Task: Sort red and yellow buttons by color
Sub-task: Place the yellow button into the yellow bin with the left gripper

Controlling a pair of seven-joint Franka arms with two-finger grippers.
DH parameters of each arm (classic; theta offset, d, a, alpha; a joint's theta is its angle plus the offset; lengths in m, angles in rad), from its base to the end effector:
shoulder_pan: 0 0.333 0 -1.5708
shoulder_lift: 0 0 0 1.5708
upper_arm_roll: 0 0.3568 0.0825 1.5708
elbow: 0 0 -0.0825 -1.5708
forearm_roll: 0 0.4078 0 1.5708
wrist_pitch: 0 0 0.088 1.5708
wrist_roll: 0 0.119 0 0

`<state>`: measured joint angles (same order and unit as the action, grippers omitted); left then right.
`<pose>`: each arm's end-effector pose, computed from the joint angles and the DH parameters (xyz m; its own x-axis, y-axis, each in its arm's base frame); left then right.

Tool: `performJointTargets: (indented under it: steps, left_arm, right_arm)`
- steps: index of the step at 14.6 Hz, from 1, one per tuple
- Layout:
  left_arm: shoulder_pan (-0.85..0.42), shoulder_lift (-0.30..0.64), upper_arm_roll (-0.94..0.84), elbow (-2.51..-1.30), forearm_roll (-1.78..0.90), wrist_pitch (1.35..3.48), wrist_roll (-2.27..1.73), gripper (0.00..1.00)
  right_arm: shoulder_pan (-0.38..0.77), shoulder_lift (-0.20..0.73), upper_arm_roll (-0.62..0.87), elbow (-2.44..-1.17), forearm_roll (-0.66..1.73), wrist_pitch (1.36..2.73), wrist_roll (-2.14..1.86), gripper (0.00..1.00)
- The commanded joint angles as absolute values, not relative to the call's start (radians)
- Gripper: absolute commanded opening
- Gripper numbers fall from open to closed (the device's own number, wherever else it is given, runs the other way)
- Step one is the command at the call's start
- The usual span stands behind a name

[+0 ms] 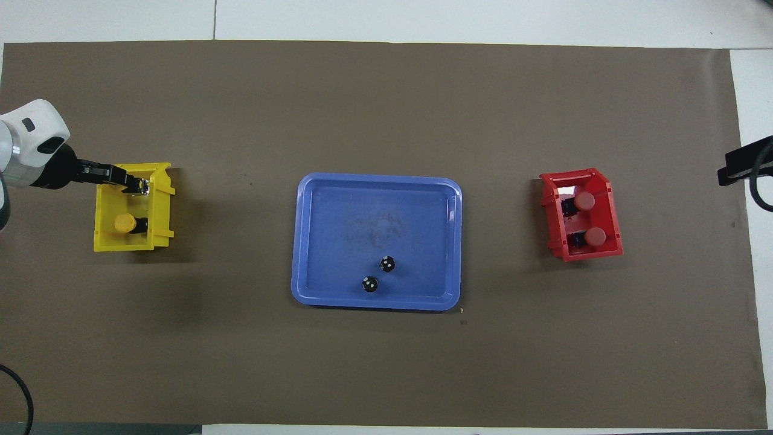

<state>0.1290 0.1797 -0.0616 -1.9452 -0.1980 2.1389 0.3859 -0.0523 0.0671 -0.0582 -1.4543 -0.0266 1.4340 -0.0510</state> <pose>0.6245 0.0332 0.4083 0.9764 -0.2040 0.0709 -0.2131 -0.9633 0.1634 0.5829 -0.0668 0.6599 0.9941 -0.0629 -0.0886 -0.0608 -0.9978 0.0260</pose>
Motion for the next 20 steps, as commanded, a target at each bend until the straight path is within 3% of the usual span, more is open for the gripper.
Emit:
performJointTargets:
  steps: [1,5,7,10,20]
  left_arm:
    - [0.133,0.173,-0.067,-2.015,-0.219,2.229,0.411,0.01]
    - [0.132,0.173,-0.067,-2.026,-0.219,2.249,0.411,0.03]
    - [0.126,0.173,-0.066,-2.029,-0.219,2.253,0.410,0.34]
    - [0.129,0.173,-0.066,-2.029,-0.219,2.253,0.410,0.51]
    - [0.152,0.182,-0.066,-1.976,-0.215,2.218,0.433,0.51]
  right_arm:
    - [-0.046,0.069,-0.060,-1.453,-0.017,1.425,-0.037,0.99]
    - [-0.046,0.067,-0.061,-1.456,-0.017,1.425,-0.035,0.99]
    - [-0.046,0.066,-0.060,-1.456,-0.017,1.425,-0.035,0.99]
    - [-0.046,0.066,-0.060,-1.456,-0.017,1.425,-0.035,0.99]
    - [-0.046,0.066,-0.060,-1.456,-0.017,1.425,-0.037,0.99]
